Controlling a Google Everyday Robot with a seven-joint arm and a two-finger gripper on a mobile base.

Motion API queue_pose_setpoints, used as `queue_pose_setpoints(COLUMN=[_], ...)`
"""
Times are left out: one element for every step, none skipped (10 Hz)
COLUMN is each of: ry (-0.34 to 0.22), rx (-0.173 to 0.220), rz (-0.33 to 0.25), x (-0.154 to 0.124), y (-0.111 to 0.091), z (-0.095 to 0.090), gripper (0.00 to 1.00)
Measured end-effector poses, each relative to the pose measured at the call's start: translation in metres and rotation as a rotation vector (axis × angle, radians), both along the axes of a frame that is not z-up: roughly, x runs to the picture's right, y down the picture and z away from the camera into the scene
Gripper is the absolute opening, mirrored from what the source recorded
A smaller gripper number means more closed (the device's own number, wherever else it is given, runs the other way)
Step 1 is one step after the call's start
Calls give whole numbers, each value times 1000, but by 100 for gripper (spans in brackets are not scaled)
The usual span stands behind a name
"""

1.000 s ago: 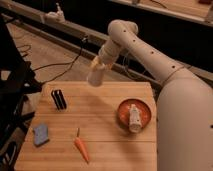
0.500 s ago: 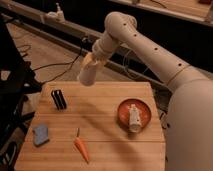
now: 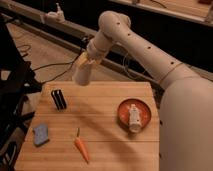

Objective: Place the ceramic cup over the eraser

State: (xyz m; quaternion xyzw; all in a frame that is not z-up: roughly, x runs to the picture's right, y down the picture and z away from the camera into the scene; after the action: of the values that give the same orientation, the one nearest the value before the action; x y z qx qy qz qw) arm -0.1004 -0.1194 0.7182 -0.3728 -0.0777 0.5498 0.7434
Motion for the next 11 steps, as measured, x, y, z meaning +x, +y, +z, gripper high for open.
queue_pose_setpoints(ry=[-25,-54,-77,-113,-137,-153,-173,-193,-205,-213,-215], rx=[11,22,28,37,40,43,46,45,42,39,37], rz=[-25,-51,-72,-106,-134,-158,-192,-223,-242,-255,-265], x=[-14,-31,-45,-67,-82,-92,-107,-122,-130,-136,-139], y=[-1,-1,0,2,6,9,15,22,27,30,32], z=[1,3,4,6,8,10,12,15,17,19,21], gripper=[0,0,0,0,0,0,0,0,0,0,0])
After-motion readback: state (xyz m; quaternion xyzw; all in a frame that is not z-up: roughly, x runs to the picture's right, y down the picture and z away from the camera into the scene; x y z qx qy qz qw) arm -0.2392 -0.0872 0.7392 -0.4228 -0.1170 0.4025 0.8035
